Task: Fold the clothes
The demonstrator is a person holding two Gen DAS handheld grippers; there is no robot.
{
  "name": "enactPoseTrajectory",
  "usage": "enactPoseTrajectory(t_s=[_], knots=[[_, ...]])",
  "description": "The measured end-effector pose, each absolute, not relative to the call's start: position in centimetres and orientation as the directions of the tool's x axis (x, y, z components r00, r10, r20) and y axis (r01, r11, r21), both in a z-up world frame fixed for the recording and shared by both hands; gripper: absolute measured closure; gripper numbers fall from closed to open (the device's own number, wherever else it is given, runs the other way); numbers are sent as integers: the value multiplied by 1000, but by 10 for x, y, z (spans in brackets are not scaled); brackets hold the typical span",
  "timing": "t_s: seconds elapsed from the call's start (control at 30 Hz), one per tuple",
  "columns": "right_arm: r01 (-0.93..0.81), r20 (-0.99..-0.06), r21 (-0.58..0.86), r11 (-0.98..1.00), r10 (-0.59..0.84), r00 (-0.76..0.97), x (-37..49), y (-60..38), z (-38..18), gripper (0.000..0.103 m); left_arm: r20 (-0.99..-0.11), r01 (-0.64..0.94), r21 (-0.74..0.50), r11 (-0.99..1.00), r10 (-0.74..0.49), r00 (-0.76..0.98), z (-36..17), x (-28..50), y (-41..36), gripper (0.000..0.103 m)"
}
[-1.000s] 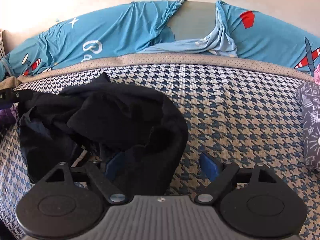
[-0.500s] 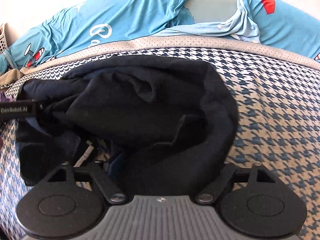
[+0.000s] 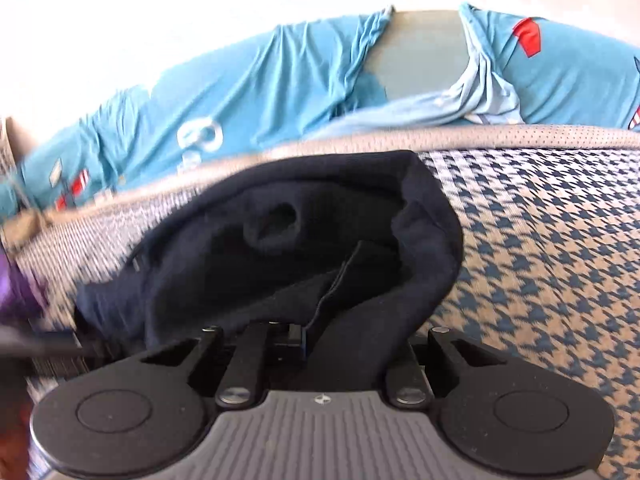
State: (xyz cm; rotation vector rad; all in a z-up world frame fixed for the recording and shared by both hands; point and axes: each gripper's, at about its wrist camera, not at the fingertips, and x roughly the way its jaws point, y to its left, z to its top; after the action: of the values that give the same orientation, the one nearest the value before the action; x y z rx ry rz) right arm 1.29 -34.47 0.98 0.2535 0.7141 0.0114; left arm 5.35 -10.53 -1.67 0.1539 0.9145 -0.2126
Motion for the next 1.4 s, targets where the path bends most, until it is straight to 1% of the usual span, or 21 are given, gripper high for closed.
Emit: enactPoseTrajectory(t_s=[0.13, 0.27, 0.57, 0.67, 0.77, 0.8, 0.83, 0.93, 1.0, 1.1, 1.27, 1.4], knots=[[42, -593, 280, 959, 138, 794, 15, -339, 21, 86, -801, 291, 33, 956, -149, 580, -15, 43, -108, 9], [-13, -538, 313, 950, 188, 822, 26, -330, 28, 86, -816, 334, -22, 942, -211, 539, -15, 35, -105, 10], [-137, -449, 418, 898, 335, 828, 33, -315, 36, 86, -820, 390, -158, 907, -341, 460, -10, 17, -99, 10], [-196, -428, 416, 888, 382, 819, 31, -308, 39, 86, -815, 419, -190, 888, -381, 437, -9, 9, -101, 10], [-260, -409, 422, 869, 438, 800, 27, -302, 42, 86, -805, 475, -253, 843, -456, 380, -7, 1, -107, 9], [-282, -404, 419, 863, 456, 793, 27, -300, 42, 86, -802, 490, -239, 838, -455, 387, -5, -4, -111, 9], [-291, -414, 397, 870, 453, 790, 26, -296, 42, 87, -799, 505, -218, 835, -450, 398, -3, -8, -114, 7], [-281, -460, 306, 910, 400, 792, 26, -286, 38, 84, -787, 540, -86, 837, -390, 478, 2, -20, -123, 3], [-264, -514, 271, 926, 371, 773, 31, -282, 30, 82, -778, 546, -42, 837, -370, 508, 4, -24, -123, 0], [-248, -555, 311, 917, 388, 736, 39, -288, 21, 80, -767, 551, -31, 834, -373, 522, 10, -26, -117, 0], [-236, -552, 358, 903, 409, 727, 42, -297, 18, 80, -731, 511, -22, 859, -362, 578, 24, -23, -97, 0], [-234, -552, 358, 904, 407, 728, 43, -298, 17, 77, -704, 438, -71, 896, -356, 615, 30, -10, -77, 0]])
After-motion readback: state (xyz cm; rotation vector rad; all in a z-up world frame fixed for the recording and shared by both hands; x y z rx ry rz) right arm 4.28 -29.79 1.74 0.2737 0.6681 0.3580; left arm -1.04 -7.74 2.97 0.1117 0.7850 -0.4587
